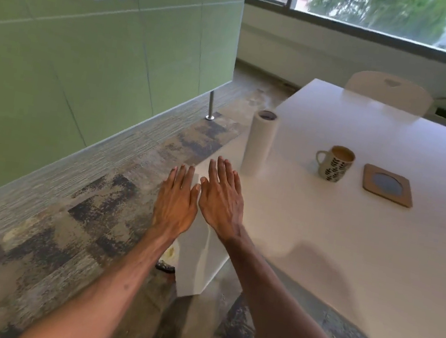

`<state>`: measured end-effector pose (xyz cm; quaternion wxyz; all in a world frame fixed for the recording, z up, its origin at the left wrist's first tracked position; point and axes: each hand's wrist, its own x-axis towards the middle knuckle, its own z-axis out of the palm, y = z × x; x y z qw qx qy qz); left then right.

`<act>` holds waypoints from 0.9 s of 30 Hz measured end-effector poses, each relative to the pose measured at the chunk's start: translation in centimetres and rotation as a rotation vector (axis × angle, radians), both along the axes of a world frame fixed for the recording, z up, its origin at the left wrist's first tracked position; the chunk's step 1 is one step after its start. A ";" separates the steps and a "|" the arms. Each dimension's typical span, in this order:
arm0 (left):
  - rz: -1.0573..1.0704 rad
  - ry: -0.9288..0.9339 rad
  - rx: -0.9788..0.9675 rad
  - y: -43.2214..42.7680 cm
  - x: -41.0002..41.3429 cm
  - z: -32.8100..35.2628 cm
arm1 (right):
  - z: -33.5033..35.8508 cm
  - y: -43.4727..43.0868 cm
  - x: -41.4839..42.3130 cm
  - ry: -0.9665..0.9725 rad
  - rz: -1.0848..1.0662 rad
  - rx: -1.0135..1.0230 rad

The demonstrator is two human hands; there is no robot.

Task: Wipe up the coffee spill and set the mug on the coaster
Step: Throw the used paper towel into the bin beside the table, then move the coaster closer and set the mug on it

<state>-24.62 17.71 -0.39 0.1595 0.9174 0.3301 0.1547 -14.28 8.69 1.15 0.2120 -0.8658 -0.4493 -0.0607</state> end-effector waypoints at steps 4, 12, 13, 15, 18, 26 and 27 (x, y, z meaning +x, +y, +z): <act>-0.065 -0.058 -0.049 -5.0 3.2 0.1 | 0.3 -5.6 3.1 -0.013 -0.060 -0.009; -0.228 -0.051 0.013 -13.3 10.1 0.9 | 0.4 -15.2 8.7 -0.029 -0.238 -0.042; -0.250 -0.046 0.021 -14.3 11.1 1.0 | 0.4 -16.3 9.4 -0.029 -0.259 -0.047; -0.293 -0.031 0.024 -16.0 13.0 0.9 | 0.3 -18.5 10.6 -0.029 -0.296 -0.055; -0.358 -0.026 -0.003 -18.3 16.0 0.7 | 0.3 -21.2 12.6 -0.020 -0.367 -0.062; -0.473 -0.020 -0.032 -21.5 24.1 0.8 | -0.4 -26.4 18.9 0.036 -0.531 -0.036; -0.487 -0.023 -0.033 -21.6 25.1 0.9 | -0.5 -26.9 19.7 0.041 -0.550 -0.025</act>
